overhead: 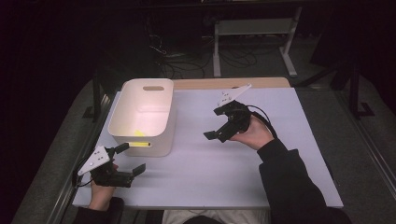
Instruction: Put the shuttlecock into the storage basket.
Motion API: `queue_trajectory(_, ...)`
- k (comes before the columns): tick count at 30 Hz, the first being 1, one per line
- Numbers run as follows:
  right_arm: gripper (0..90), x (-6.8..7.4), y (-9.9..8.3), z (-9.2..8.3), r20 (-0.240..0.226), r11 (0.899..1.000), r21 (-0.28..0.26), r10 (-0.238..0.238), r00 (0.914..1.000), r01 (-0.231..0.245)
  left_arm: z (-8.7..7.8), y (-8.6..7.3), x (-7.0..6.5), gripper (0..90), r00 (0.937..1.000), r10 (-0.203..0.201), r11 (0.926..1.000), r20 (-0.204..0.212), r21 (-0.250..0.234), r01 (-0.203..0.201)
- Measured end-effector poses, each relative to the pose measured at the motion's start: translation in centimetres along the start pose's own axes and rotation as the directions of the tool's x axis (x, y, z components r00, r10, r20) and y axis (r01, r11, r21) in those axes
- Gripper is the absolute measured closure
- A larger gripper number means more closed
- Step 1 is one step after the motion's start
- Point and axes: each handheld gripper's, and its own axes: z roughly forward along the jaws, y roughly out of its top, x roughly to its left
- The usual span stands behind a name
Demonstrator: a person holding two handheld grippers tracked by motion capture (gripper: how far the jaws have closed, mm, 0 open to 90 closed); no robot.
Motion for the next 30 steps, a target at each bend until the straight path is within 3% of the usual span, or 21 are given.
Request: queue_trajectory(30, 0.0, -0.7, -4.4, -3.4, 0.044, 0.995, -0.065, 0.076, 0.9961, -0.073, 0.0, 0.0, 0.0, 0.0, 1.0, 0.0, 1.0, -0.003, 0.0, 0.0)
